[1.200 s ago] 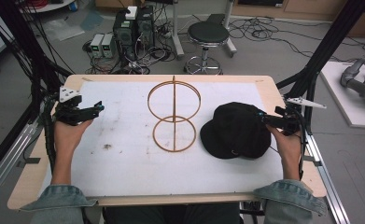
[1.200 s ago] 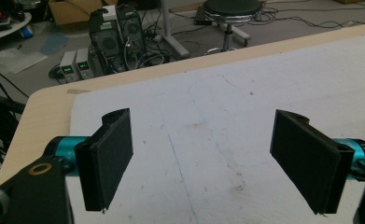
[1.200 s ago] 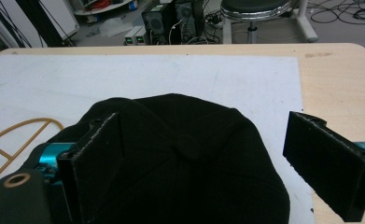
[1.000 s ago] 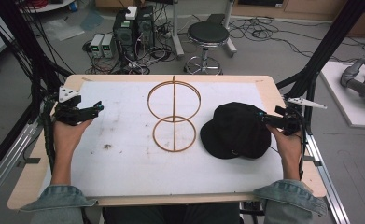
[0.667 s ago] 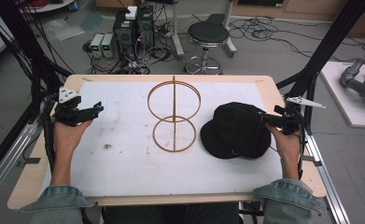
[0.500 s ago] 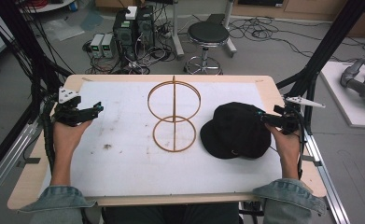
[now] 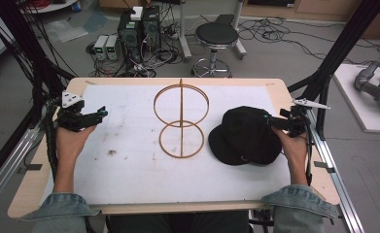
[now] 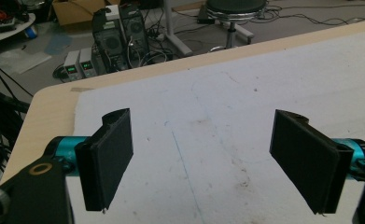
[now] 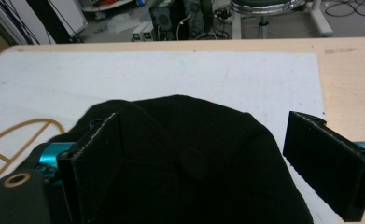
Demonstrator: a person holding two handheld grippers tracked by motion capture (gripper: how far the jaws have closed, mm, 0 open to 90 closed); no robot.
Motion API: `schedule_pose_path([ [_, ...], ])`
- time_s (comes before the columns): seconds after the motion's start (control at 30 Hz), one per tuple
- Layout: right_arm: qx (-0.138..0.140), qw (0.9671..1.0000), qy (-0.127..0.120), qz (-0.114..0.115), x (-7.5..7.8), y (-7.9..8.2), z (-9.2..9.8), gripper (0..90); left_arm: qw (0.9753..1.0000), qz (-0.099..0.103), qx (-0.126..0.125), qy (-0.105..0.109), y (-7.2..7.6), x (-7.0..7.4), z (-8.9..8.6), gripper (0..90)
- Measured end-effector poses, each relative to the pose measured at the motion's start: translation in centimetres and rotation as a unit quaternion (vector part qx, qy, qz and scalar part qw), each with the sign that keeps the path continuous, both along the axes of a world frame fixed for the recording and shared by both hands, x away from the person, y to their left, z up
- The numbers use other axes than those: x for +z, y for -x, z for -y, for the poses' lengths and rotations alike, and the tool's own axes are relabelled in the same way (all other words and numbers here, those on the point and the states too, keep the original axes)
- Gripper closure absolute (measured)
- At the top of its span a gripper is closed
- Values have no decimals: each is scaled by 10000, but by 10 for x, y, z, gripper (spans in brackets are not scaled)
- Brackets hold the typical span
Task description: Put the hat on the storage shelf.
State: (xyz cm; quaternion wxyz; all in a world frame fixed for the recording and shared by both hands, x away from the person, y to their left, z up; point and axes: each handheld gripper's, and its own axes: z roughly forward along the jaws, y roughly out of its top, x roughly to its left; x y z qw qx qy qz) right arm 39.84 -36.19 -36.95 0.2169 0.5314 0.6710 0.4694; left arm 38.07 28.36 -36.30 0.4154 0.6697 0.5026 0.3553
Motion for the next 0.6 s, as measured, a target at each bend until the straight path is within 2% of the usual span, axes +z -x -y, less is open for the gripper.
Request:
schedule_pose_path([
  [0.17, 38, 9999, -142, -70, -6, -3, 1, 128, 10000, -21, -10, -19, -1, 0, 0, 216],
  [0.2, 64, 9997, -169, -141, -8, -3, 0, 134, 10000, -20, 5, -23, -1, -1, 1, 216],
  [0.27, 83, 9998, -143, -132, -10, -4, 0, 134, 10000, -18, 7, -11, -1, -1, 2, 217],
  [0.33, 117, 9992, -287, -245, -14, -6, -1, 134, 10000, -21, -3, -23, -1, -1, 2, 217],
  [0.37, 119, 9992, -309, -225, -15, -7, -1, 134, 10000, -21, -3, -23, -1, -1, 2, 217],
  [0.53, 258, 9983, -390, -336, -18, -10, -4, 134, 10000, -22, 6, -27, 0, 0, 1, 217],
  [0.6, 285, 9983, -352, -378, -19, -11, -5, 133, 10000, -28, 6, -40, 1, -1, 1, 218],
])
